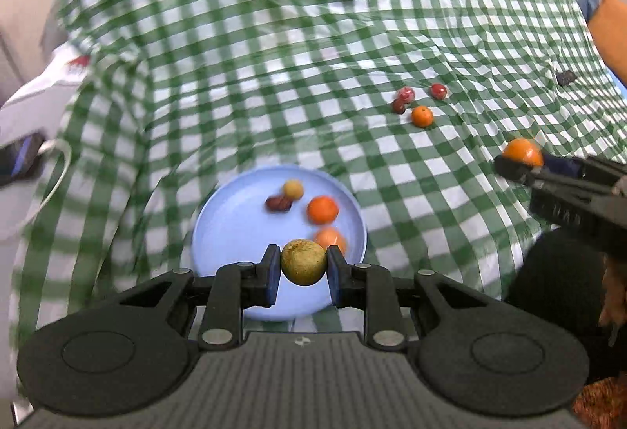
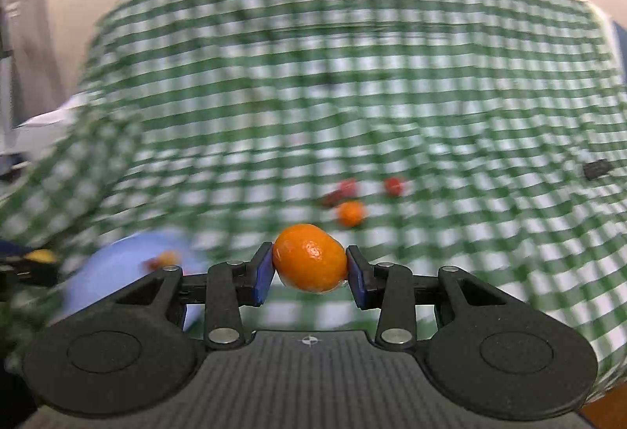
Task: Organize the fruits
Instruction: 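Carry the yellow fruit and mandarin over the blue plate and release them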
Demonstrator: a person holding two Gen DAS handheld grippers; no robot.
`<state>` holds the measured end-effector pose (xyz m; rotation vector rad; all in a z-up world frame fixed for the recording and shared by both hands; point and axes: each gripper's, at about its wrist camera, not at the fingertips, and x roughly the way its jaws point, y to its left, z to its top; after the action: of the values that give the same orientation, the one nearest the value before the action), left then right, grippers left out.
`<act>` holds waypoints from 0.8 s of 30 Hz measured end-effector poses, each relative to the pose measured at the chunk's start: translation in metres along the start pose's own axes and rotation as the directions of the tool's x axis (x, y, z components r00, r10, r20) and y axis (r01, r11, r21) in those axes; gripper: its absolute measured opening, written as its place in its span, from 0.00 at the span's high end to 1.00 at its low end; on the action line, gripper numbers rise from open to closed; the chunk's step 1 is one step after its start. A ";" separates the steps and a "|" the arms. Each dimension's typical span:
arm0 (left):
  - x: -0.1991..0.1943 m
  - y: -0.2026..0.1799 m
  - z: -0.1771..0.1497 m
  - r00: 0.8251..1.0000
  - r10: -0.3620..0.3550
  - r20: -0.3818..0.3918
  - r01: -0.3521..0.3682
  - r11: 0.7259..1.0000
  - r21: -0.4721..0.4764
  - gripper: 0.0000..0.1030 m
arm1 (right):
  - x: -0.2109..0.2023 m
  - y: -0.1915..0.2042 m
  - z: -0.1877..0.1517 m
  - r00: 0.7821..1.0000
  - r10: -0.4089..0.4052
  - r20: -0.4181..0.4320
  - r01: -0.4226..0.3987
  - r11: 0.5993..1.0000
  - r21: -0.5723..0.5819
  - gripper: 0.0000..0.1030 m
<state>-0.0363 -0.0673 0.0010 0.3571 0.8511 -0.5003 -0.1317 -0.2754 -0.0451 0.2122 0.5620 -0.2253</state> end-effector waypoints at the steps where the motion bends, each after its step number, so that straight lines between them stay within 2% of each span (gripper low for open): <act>1: -0.006 0.005 -0.007 1.000 0.003 0.003 -0.003 1.000 -0.012 0.74 | -0.005 0.011 -0.001 1.000 0.029 -0.010 -0.029 0.999 -0.016 0.60; 5: -0.025 0.020 -0.030 1.000 0.013 0.027 -0.012 0.998 -0.056 0.74 | -0.023 0.056 -0.005 0.992 0.125 -0.030 -0.127 0.988 -0.092 0.60; 9: -0.038 0.032 -0.045 0.998 0.021 0.056 -0.015 0.995 -0.094 0.74 | -0.037 0.085 -0.010 0.983 0.174 -0.056 -0.181 0.973 -0.145 0.60; 13: -0.046 0.039 -0.051 0.997 0.014 0.081 -0.004 0.992 -0.123 0.74 | -0.048 0.100 -0.014 0.981 0.179 -0.070 -0.188 0.967 -0.174 0.60; 24: -0.051 0.045 -0.052 0.994 0.012 0.112 0.006 0.988 -0.155 0.74 | -0.052 0.102 -0.015 0.982 0.174 -0.078 -0.186 0.964 -0.189 0.60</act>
<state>-0.0716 0.0092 0.0137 0.1857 0.7743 -0.4444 -0.1543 -0.1668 -0.0149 0.0785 0.6177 0.0139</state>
